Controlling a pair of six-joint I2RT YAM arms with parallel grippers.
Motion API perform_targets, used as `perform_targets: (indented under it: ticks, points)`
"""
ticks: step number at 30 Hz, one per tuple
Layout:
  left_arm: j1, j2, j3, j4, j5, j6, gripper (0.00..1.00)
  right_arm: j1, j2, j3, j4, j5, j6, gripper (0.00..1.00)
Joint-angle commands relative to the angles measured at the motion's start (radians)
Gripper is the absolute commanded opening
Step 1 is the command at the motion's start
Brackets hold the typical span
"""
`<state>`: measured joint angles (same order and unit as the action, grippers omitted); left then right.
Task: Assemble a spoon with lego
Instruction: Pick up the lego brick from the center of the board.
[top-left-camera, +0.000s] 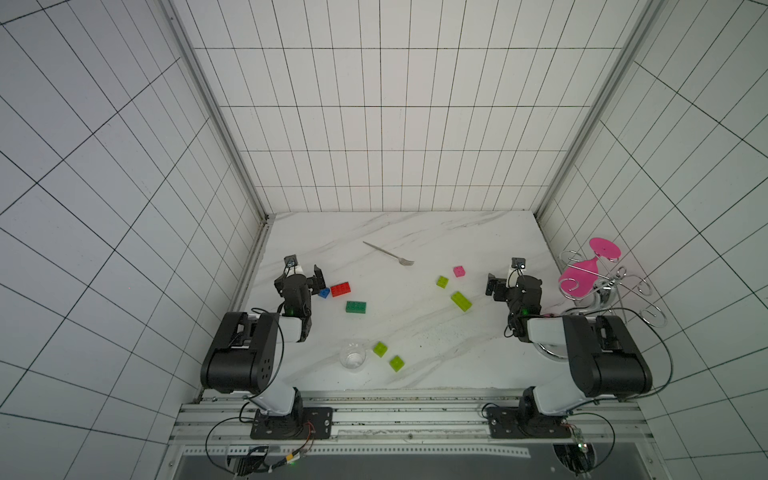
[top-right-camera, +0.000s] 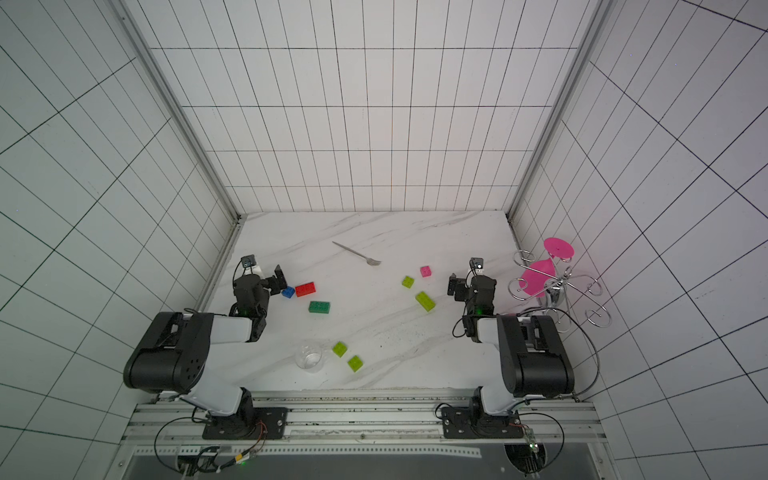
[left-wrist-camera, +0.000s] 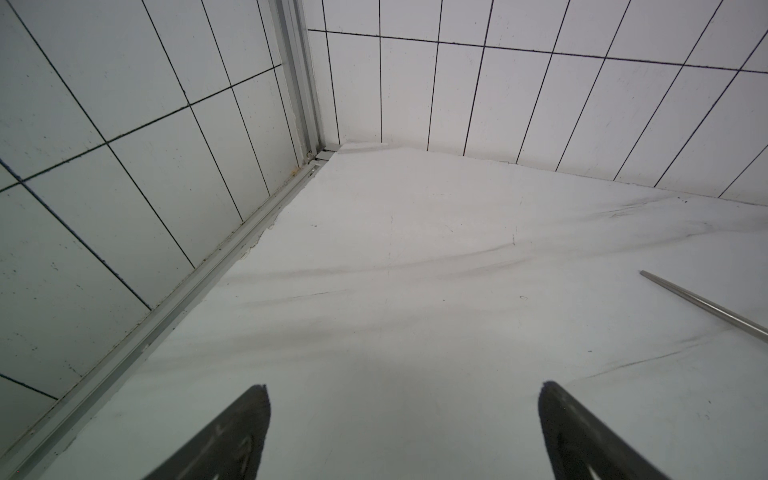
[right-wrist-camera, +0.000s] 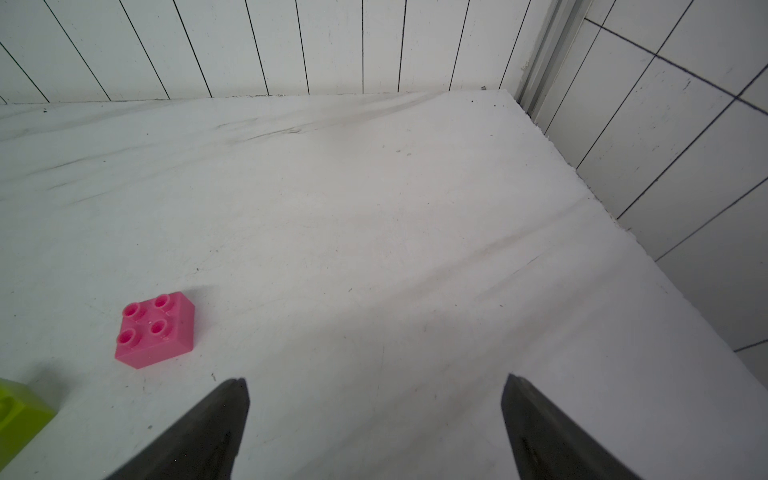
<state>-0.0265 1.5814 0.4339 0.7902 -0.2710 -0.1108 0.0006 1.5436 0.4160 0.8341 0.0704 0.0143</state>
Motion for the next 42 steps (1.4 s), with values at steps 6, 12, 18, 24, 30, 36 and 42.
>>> perform_targets:
  ticks: [6, 12, 18, 24, 30, 36, 42]
  points:
    - [0.028, -0.014, 0.015, -0.010, 0.065, 0.002, 0.99, -0.009, 0.001, 0.014, -0.009, -0.042, 0.001, 0.99]
    - [0.028, -0.015, 0.017, -0.017, 0.068, 0.002, 0.99, -0.018, 0.004, 0.019, -0.017, -0.035, 0.013, 0.99]
    - [0.015, -0.065, -0.012, 0.043, 0.007, 0.023, 0.99, 0.014, -0.011, 0.001, 0.006, 0.028, -0.013, 0.98]
    - [-0.047, -0.357, 0.019, -0.230, -0.091, -0.025, 0.99, 0.192, -0.220, 0.119, -0.332, 0.493, 0.004, 0.99]
    - [-0.046, -0.590, 0.258, -0.926, -0.081, -0.696, 0.99, 0.272, -0.395, 0.392, -0.935, 0.244, 0.253, 0.99]
    - [0.054, -0.740, 0.400, -1.203, 0.490, -0.719, 0.99, 0.490, -0.338, 0.533, -1.322, -0.040, 0.231, 0.87]
    - [-0.043, -0.754, 0.560, -1.572, 0.370, -0.430, 0.99, 0.816, -0.217, 0.573, -1.434, -0.127, 0.233, 0.82]
